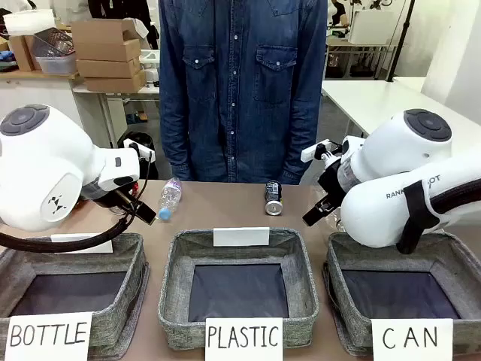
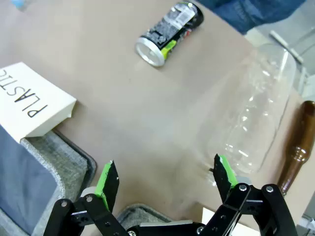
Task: Sort the can waste into the basket.
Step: Pick up the can waste from the table and place it in the right Fabric basket.
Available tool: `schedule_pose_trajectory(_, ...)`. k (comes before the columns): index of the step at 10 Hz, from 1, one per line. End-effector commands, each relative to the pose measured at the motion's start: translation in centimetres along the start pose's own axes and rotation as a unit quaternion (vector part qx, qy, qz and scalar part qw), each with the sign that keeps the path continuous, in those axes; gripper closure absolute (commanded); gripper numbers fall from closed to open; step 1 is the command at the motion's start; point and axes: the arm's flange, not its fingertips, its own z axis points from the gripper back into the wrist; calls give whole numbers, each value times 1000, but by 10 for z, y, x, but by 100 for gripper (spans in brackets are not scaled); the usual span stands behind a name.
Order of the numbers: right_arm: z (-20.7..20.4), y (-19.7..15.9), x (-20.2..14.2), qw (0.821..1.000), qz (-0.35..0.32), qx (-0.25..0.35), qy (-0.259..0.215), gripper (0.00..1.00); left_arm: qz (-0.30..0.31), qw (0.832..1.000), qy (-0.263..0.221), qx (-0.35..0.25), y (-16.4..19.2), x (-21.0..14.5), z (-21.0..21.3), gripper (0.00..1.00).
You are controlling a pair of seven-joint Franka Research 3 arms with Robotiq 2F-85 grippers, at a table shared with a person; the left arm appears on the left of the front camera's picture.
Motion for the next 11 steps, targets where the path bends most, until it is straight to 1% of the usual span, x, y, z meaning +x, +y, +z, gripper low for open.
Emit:
schedule_pose_trajectory(1, 0, 0, 0, 1000, 0, 0, 0, 0, 0, 1000, 0, 0, 0, 0, 0, 0)
schedule_pose_trajectory(11, 0, 0, 0, 1000, 0, 0, 0, 0, 0, 1000, 0, 0, 0, 0, 0, 0)
